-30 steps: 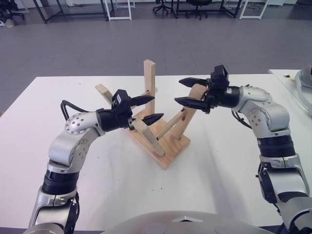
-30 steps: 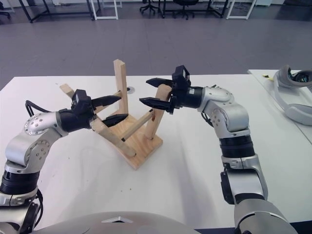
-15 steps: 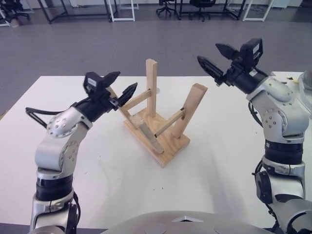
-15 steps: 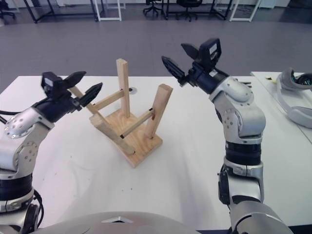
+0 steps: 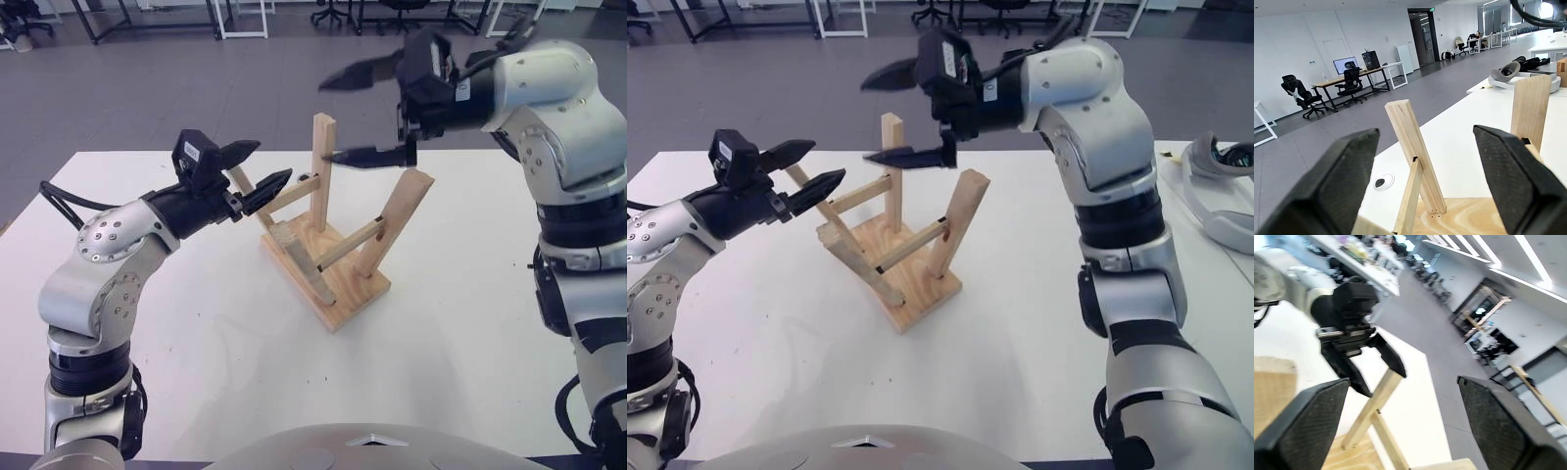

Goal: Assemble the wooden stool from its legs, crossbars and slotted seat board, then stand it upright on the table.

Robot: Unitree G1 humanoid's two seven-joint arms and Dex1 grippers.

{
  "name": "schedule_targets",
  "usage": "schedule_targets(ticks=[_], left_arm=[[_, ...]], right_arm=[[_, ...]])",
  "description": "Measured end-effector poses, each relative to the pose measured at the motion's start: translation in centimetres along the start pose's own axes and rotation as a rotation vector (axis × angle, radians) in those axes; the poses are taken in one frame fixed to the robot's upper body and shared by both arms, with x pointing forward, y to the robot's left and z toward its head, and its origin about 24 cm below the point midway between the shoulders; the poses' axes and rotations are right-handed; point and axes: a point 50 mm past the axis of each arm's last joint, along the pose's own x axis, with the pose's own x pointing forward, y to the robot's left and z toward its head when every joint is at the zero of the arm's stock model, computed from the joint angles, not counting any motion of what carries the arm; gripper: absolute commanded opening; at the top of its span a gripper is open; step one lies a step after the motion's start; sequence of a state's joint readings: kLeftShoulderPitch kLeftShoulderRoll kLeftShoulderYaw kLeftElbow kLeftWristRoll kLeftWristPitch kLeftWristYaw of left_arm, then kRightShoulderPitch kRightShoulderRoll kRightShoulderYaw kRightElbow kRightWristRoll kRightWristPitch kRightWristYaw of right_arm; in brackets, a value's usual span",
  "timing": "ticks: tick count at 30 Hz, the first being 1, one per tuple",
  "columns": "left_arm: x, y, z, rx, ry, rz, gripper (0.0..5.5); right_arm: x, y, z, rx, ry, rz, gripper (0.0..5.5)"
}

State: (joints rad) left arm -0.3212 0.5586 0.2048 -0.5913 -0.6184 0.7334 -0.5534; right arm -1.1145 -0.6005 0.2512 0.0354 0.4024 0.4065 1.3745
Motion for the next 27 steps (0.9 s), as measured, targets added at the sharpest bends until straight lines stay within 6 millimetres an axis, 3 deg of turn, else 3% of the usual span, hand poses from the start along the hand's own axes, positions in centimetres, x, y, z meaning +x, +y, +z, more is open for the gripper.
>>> schedule_targets(ticks=[3, 6, 11, 19, 27], left_arm=[[0.2, 0.6, -1.9, -0.072, 0.011, 0.011, 3.52], [1.6, 1.2, -4.6, -0.124, 0.053, -0.029, 3.52], [2.7, 1.6, -6.6, -0.133, 0.089, -0.073, 3.52], [3.0, 1.3, -6.9, -0.129, 0.087, -0.081, 3.57], [3.0, 1.3, -6.9, -0.130, 0.088, -0.084, 3.57]], right_arm=[[1.2, -0.5, -0.9, 0.000, 0.221, 0.322, 4.11], [2.8, -0.9, -3.0, 0.006, 0.414, 0.453, 4.11], [4.8, 0.3, -4.8, -0.046, 0.517, 0.617, 4.11], [5.8, 0.4, -4.6, -0.077, 0.510, 0.641, 2.62], [6.0, 1.0, -5.7, -0.134, 0.602, 0.703, 0.91]])
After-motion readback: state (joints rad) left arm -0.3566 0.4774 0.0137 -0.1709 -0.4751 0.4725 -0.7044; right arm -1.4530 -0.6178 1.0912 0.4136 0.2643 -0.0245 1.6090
